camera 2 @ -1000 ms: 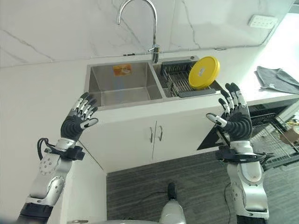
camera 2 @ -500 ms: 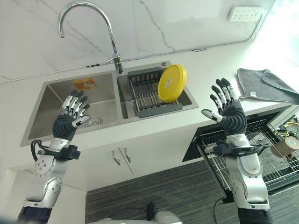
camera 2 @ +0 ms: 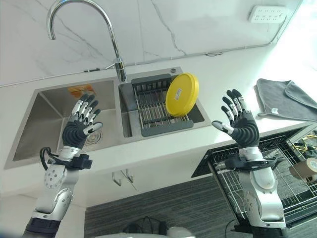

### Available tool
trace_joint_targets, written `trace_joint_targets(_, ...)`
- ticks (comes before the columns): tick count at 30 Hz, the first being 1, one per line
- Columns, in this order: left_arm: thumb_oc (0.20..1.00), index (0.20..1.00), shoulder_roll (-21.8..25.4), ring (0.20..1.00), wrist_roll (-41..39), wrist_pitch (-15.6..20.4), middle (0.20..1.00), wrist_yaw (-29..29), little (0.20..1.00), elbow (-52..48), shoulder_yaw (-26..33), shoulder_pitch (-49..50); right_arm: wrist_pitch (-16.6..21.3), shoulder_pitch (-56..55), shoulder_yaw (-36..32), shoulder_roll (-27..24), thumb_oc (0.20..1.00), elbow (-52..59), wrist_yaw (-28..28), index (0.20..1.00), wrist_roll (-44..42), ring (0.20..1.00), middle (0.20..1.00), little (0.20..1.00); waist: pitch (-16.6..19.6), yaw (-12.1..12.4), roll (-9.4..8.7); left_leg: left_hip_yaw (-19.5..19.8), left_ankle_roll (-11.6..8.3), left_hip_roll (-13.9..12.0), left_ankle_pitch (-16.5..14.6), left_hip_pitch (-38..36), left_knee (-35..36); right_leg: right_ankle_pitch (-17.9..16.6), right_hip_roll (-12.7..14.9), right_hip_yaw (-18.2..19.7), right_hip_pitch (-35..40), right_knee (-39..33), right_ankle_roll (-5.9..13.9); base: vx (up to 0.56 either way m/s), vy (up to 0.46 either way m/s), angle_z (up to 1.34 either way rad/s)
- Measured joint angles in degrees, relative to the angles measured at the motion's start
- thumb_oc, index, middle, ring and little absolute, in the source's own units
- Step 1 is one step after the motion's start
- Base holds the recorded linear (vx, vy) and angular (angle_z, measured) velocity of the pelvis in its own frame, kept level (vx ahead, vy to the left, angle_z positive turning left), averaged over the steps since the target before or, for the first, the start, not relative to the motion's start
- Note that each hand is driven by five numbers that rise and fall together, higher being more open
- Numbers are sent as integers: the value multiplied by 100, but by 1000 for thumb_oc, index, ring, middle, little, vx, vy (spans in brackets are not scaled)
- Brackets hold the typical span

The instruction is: Place the dishes in the dishwasher.

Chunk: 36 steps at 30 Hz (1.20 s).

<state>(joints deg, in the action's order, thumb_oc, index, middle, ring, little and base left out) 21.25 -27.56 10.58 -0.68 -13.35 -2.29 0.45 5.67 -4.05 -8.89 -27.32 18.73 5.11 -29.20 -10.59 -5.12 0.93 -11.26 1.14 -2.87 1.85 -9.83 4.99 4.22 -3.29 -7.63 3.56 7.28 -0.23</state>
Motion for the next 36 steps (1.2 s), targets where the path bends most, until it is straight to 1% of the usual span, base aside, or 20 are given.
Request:
trace_joint_targets(1,1000,1000,1,1000,0,19,1000,-1,1000,-16,13,-24,1,-16,-1,4,1000,47,-8,1000,0,1000,1000,1000,59,-32,-21,148,52,74,-47,2,0,-108,163,-6,44,-424,159,92,114,30)
trace_joint_targets(2,1000,1000,20,1000,4,24,1000,-2,1000,-9,35,-72,5,7,-18,-12,1000,102,-12,1000,7,1000,1000,1000,91,-20,-68,157,-13,211,-141,14,2,-267,326,-18,99,-639,90,107,138,31)
trace_joint_targets(4,1000,1000,13,1000,4,19,1000,5,1000,-20,36,-20,-28,18,-30,6,1000,106,-60,1000,51,1000,1000,1000,85,64,33,146,2,247,-188,24,2,-395,368,-41,158,-782,77,84,126,10)
trace_joint_targets(11,1000,1000,12,1000,7,21,1000,50,1000,-20,48,25,-46,30,-27,3,1000,111,-59,1000,111,1000,1000,1000,88,156,-59,131,40,293,-229,69,8,-486,414,-57,123,-759,155,42,125,-1)
trace_joint_targets(15,1000,1000,49,1000,175,34,1000,-13,1000,-8,67,-1,-154,24,1,-11,1000,110,65,1000,99,1000,1000,1000,30,149,-246,95,124,289,-209,208,3,-412,465,-109,-590,348,411,-42,62,-12)
trace_joint_targets(17,1000,1000,108,1000,297,52,1000,-62,1000,21,69,-121,-138,21,128,8,1000,73,91,1000,96,1000,1000,1000,-86,143,-299,85,258,103,-167,321,-149,-389,572,-195,-1329,1552,839,50,-92,1)
trace_joint_targets(18,1000,1000,132,1000,404,53,1000,-85,1000,32,67,-133,-138,-22,187,8,1000,74,142,1000,96,1000,1000,1000,-94,123,-310,100,243,100,-172,342,-170,-273,752,-271,-1423,1726,909,99,-167,12)
trace_joint_targets(19,1000,1000,159,1000,401,52,1000,-89,1000,30,73,-131,-137,-16,234,10,1000,81,206,1000,96,1000,1000,1000,-92,170,-346,88,223,110,-205,339,-184,-262,1038,-232,-1390,1606,929,145,-270,7)
trace_joint_targets(21,1000,1000,304,1000,400,51,1000,-105,1000,25,177,-142,-147,-17,356,9,1000,80,337,1000,129,1000,1000,1000,-63,293,-393,157,169,109,-203,290,-215,-311,1561,36,-1090,698,958,139,-294,5)
trace_joint_targets(22,1000,1000,364,1000,400,50,1000,-108,1000,26,239,-141,-166,-32,403,-15,1000,81,363,1000,219,1000,1000,1000,-56,310,-412,191,144,134,-202,307,-214,-433,1759,241,-876,62,1105,125,-278,15)
trace_joint_targets(23,1000,1000,388,1000,400,50,1000,-101,1000,24,224,-142,-173,-48,402,-15,1000,85,381,1000,232,1000,1000,1000,-57,307,-413,236,143,139,-201,313,-211,-506,1837,269,-762,-266,1190,117,-279,27)
trace_joint_targets(24,1000,1000,434,1000,414,52,1000,-60,1000,25,212,-146,-264,-49,404,-11,1000,101,377,1000,321,1000,1000,1000,-38,286,-444,415,88,127,-163,320,-195,-833,2116,417,-470,-1134,1397,122,-261,32)
trace_joint_targets(26,1000,1000,452,1000,420,48,1000,-49,1000,23,72,-144,-309,-20,413,6,1000,106,378,1000,341,1000,1000,1000,-30,256,-468,578,-41,0,-84,267,-87,-1154,2226,418,-405,-1283,1460,129,-343,40)
trace_joint_targets(27,1000,1000,484,1000,415,49,1000,-61,1000,22,6,-143,-325,-12,427,10,1000,105,376,1000,335,1000,1000,1000,-21,242,-502,662,-146,-45,-36,246,-38,-1288,2206,405,-398,-1284,1444,122,-483,46)
trace_joint_targets(29,1000,1000,630,1000,398,56,1000,-78,1000,-5,26,-134,-383,36,450,20,1000,78,378,1000,317,1000,1000,1000,26,257,-823,803,-536,-128,-27,161,2,-1369,1942,391,-219,-1238,1402,70,-520,46)
trace_joint_targets(30,1000,1000,448,1000,394,56,1000,-81,1000,116,33,-102,-393,178,467,-40,1000,-128,391,1000,317,1000,1000,1000,37,232,-683,891,-670,-381,-16,115,2,-1379,1657,333,-150,-1180,1230,42,-443,30)
trace_joint_targets(32,1000,1000,299,1000,371,42,1000,-116,1000,-2,-2,-84,-410,255,430,-198,1000,-187,406,1000,310,1000,1000,1000,5,247,-162,794,-786,-986,33,221,-2,-1259,1021,195,-197,-1232,885,111,-406,12)
trace_joint_targets(33,1000,1000,155,1000,311,36,1000,-126,1000,15,6,-92,-430,257,437,-308,1000,-295,408,1000,298,1000,1000,1000,26,133,20,722,-705,-1204,121,241,-2,-1188,782,80,-132,-1232,740,167,-421,25)
trace_joint_targets(34,1000,1000,34,1000,199,36,1000,-125,1000,18,7,-98,-440,256,436,-381,1000,-372,404,1000,292,1000,1000,1000,28,41,67,714,-652,-1286,179,224,-3,-1132,700,-2,-46,-1230,673,122,-346,32)
trace_joint_targets(36,1000,1000,-79,1000,-6,28,1000,-217,1000,11,4,-101,-564,276,343,-467,1000,-343,466,1000,89,1000,1000,1000,39,-85,91,221,-425,-1416,453,267,-125,-1004,554,-121,45,-1214,495,86,-294,26)
